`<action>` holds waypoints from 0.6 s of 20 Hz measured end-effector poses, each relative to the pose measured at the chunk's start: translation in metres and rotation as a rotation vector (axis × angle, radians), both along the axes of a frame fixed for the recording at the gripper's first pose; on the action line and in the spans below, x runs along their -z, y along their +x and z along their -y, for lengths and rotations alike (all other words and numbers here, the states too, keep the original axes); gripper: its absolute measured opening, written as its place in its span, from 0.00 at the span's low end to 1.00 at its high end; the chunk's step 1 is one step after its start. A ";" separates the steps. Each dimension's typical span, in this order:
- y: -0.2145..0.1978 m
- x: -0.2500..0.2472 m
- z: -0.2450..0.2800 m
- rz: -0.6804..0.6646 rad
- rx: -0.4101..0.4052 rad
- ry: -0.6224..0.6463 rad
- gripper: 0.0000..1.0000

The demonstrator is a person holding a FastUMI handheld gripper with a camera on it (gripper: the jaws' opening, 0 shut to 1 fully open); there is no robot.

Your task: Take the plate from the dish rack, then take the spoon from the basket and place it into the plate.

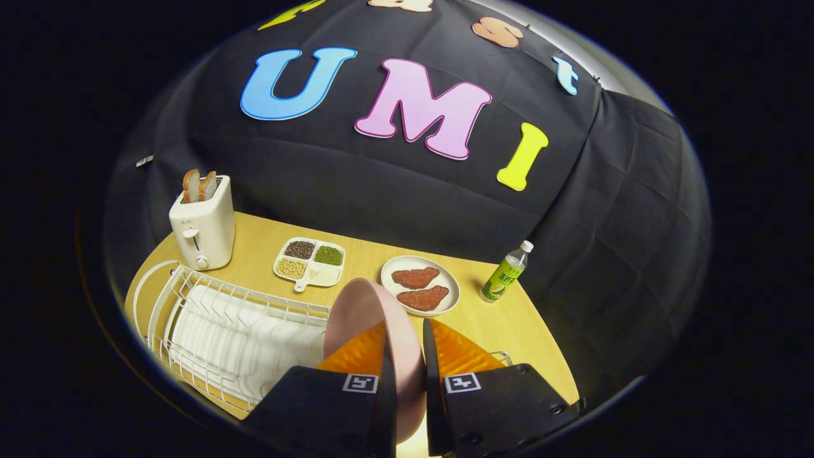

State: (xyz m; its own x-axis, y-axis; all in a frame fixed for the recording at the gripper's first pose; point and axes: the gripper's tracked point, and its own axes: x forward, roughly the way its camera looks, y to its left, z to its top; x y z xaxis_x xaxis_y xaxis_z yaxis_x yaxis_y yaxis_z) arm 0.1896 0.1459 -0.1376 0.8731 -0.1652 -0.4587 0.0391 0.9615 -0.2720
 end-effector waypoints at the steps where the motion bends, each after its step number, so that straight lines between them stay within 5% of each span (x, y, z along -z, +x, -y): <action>1: -0.001 0.000 0.001 -0.005 -0.001 0.009 0.23; 12: -0.037 0.009 0.038 -0.087 -0.022 0.240 0.21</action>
State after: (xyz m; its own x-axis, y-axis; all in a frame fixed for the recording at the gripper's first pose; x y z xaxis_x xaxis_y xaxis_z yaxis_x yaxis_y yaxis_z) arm 0.1531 0.1075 -0.1462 0.8309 -0.0237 -0.5559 0.0034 0.9993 -0.0376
